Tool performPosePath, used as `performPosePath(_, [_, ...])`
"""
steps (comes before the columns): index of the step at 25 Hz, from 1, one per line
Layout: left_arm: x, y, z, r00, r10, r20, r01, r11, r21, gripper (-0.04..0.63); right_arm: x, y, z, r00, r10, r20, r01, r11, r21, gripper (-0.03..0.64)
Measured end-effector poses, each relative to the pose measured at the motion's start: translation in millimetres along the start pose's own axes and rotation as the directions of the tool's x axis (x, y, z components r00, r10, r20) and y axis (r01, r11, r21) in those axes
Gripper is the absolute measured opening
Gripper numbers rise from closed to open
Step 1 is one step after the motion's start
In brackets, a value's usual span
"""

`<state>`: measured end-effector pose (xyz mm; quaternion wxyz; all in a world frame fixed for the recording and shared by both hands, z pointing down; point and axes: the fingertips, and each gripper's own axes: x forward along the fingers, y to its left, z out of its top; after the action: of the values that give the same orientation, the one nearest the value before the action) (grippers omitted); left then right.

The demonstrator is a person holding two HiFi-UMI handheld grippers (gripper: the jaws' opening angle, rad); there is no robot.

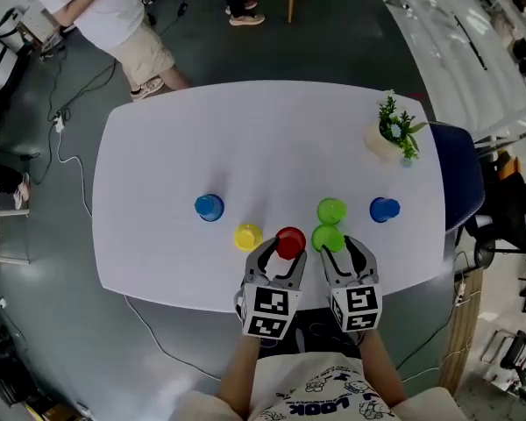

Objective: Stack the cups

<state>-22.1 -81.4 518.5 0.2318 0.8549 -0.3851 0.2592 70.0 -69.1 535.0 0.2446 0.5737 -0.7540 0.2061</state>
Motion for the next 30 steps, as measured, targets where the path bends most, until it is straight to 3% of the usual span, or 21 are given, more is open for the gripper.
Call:
performPosePath(8, [52, -11, -41, 0.995, 0.005, -0.097, -0.004, 1.0, 0.009, 0.233, 16, -15, -43, 0.998, -0.005, -0.064, 0.006, 1.0, 0.014, 0.23])
performPosePath(24, [74, -11, -56, 0.995, 0.019, -0.096, -0.02, 1.0, -0.004, 0.236, 36, -10, -57, 0.996, 0.039, -0.079, -0.04, 0.999, -0.007, 0.233])
performPosePath(30, [73, -11, -56, 0.995, 0.018, -0.103, -0.021, 0.999, -0.033, 0.262, 31, -11, -54, 0.995, 0.059, -0.08, -0.059, 0.998, 0.003, 0.292])
